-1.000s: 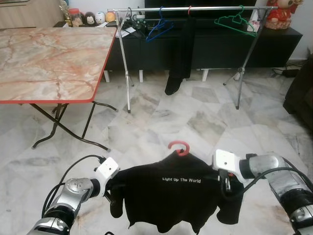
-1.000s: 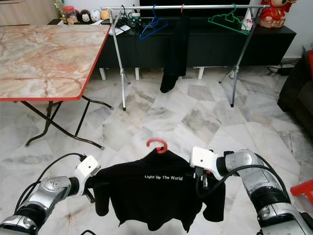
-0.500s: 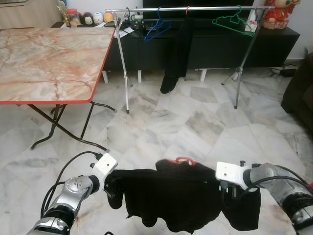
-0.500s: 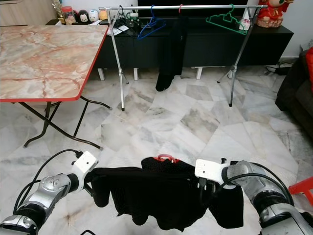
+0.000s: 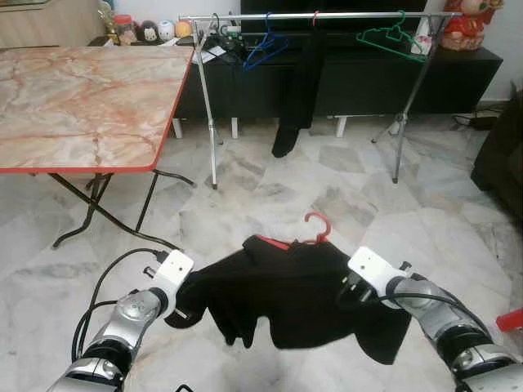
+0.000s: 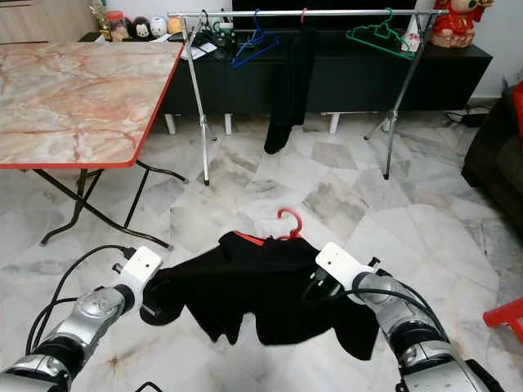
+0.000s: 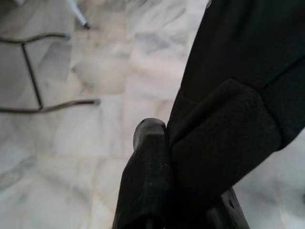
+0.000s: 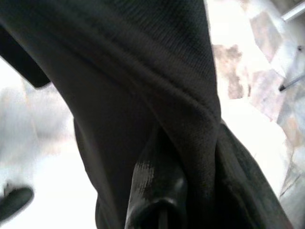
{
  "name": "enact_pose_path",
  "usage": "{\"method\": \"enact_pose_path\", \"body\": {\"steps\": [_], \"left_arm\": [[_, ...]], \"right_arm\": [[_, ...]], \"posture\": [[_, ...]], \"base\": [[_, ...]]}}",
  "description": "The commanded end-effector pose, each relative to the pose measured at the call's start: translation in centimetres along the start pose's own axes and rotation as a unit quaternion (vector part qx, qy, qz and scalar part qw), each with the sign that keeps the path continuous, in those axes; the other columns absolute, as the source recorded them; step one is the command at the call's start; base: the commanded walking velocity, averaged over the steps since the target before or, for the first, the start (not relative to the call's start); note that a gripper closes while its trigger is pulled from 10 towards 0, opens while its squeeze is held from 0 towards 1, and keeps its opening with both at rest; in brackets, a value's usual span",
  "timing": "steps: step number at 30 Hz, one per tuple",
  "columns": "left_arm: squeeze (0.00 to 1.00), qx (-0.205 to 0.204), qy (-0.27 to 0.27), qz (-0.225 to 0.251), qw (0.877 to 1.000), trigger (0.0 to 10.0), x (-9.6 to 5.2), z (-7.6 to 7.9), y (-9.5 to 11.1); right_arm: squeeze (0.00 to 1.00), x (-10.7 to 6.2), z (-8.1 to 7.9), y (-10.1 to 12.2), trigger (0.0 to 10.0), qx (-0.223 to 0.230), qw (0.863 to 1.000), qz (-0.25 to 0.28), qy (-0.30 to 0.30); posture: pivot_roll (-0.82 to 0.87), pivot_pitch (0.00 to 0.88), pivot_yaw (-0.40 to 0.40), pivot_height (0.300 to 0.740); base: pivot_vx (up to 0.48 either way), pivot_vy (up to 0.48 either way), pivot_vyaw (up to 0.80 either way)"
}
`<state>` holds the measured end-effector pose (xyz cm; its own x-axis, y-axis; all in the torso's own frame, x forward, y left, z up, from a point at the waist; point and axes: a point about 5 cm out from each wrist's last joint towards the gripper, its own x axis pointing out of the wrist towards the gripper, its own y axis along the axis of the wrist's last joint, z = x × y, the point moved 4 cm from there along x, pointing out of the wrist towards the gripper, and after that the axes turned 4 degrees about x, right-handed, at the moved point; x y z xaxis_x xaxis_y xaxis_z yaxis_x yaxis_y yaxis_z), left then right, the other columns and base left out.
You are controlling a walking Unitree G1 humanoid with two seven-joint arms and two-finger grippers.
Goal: Hang hanger
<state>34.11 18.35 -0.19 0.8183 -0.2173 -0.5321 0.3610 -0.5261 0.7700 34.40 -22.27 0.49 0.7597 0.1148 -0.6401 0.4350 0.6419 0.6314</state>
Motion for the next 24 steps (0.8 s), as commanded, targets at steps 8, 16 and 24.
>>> {"method": "enact_pose_path", "body": {"steps": [8, 16, 24], "left_arm": [[0.0, 0.02, -0.126, -0.092, 0.988, 0.0, -0.5, 5.3, -4.0], [0.0, 0.036, -0.213, -0.069, 0.974, 0.0, -0.4, 8.4, -2.7], [0.0, 0.047, -0.192, -0.033, 0.98, 10.0, 0.2, 7.7, -0.9]], "right_arm": [[0.0, -0.4, 2.4, 2.6, 10.0, 0.113, 0.988, 0.087, -0.054], [0.0, -0.4, 1.4, 4.8, 10.0, 0.108, 0.984, 0.141, -0.022], [0.0, -0.5, -2.7, 3.9, 10.0, 0.031, 0.984, 0.123, 0.126]], "posture": [[-0.06, 0.0, -0.02, 0.727], [-0.06, 0.0, -0.024, 0.727], [-0.06, 0.0, -0.025, 0.727]], "base": [[0.0, 0.0, 0.0], [0.0, 0.0, 0.0], [0.0, 0.0, 0.0]]}}
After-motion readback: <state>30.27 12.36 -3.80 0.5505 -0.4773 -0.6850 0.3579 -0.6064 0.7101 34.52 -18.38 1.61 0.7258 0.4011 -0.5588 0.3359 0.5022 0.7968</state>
